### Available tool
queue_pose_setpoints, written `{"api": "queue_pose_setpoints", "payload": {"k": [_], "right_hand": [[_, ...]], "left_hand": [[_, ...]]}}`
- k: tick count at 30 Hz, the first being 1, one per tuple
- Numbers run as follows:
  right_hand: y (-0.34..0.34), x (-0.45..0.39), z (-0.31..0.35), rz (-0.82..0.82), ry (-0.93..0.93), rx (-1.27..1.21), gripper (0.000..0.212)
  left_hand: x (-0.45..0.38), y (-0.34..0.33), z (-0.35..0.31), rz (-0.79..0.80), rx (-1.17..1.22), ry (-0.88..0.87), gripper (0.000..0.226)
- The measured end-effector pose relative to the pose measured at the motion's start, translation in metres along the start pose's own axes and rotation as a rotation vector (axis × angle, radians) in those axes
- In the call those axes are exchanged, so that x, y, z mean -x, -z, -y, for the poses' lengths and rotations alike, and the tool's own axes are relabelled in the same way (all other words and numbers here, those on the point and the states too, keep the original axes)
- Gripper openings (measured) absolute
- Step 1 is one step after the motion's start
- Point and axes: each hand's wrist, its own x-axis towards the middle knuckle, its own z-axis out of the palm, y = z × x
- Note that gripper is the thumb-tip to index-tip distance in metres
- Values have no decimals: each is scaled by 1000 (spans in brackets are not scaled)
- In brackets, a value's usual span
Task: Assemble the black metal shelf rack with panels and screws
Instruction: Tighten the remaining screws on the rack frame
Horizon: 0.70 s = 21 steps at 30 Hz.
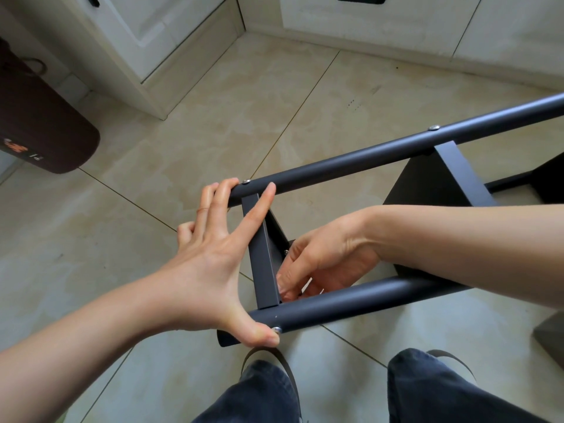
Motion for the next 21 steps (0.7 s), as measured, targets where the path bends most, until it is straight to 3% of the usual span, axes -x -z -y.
{"api": "queue_pose_setpoints", "payload": {"k": [8,21], "right_hand": [[4,1,2,-6,12,-13,16],[3,3,2,-46,0,76,28]], "left_hand": [[-1,-1,1,17,-41,7,157],[-1,2,-1,51,-70,14,157]]}}
